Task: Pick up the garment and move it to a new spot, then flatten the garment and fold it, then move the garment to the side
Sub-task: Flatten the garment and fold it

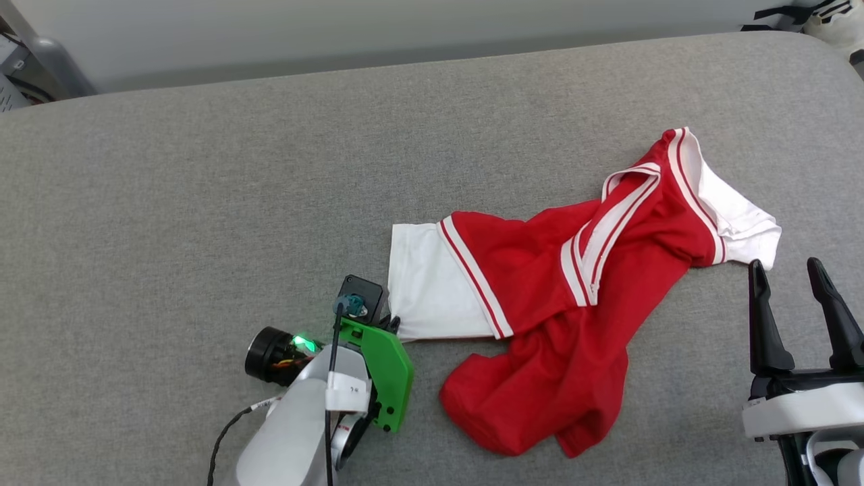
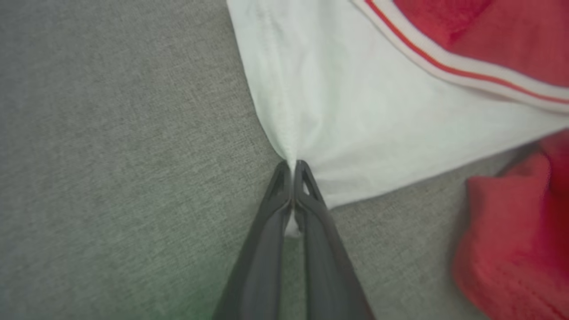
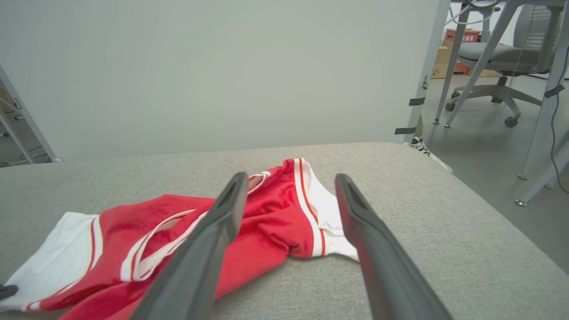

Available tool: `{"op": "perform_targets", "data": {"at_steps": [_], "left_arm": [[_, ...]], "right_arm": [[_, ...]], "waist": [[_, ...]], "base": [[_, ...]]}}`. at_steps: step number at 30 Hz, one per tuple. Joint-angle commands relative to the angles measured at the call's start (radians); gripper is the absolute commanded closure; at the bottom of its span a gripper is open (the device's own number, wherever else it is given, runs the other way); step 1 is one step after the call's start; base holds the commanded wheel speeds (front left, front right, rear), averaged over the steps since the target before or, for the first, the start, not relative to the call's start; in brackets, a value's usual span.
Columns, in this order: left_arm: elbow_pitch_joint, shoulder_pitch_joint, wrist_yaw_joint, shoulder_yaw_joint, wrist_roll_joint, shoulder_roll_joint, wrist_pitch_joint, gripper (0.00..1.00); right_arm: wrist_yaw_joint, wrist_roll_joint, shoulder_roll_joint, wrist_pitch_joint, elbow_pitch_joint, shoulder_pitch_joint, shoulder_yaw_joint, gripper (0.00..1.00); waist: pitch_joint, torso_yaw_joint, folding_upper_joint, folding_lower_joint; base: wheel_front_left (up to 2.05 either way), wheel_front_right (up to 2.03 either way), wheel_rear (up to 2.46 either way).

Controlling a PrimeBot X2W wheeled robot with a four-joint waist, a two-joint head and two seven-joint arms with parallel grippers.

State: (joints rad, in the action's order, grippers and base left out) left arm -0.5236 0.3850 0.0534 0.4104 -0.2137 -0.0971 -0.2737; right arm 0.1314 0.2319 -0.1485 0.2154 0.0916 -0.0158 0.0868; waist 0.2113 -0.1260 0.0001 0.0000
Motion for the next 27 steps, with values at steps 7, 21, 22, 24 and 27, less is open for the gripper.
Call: {"op": "perform_targets", "data": {"at_steps": [7, 21, 22, 24, 27], "left_arm": [[-0.012, 0.019, -0.026, -0.078, -0.055, -0.01, 0.174, 1.0], [0.006, 0.021, -0.067, -0.272, -0.189, -0.116, 0.243, 1.0], [-0.004, 0.02, -0.065, -0.277, -0.198, -0.12, 0.23, 1.0], [-0.025, 0.022, -0.064, -0.289, -0.213, -0.13, 0.212, 1.0], [-0.075, 0.031, -0.061, -0.287, -0.214, -0.147, 0.191, 0.51]], "right_arm": [[-0.001, -0.004, -0.008, -0.002, -0.019, 0.011, 0.002, 0.0], [-0.001, -0.004, -0.007, -0.038, -0.032, -0.001, -0.007, 0.0], [-0.001, -0.004, -0.007, -0.04, -0.033, 0.0, -0.007, 0.0], [-0.001, -0.004, -0.008, -0.043, -0.034, 0.004, -0.009, 0.0], [-0.001, -0.005, -0.008, -0.046, -0.038, 0.013, -0.012, 0.0]], "waist": [[-0.048, 0.049, -0.0001, 0.0], [-0.053, 0.114, -0.0001, 0.0], [-0.049, 0.115, -0.0001, 0.0], [-0.039, 0.116, -0.0001, 0.0], [-0.027, 0.114, -0.0001, 0.0]], "base": [[0.0, 0.0, 0.0], [0.0, 0.0, 0.0], [0.0, 0.0, 0.0], [0.0, 0.0, 0.0], [0.0, 0.0, 0.0]]}}
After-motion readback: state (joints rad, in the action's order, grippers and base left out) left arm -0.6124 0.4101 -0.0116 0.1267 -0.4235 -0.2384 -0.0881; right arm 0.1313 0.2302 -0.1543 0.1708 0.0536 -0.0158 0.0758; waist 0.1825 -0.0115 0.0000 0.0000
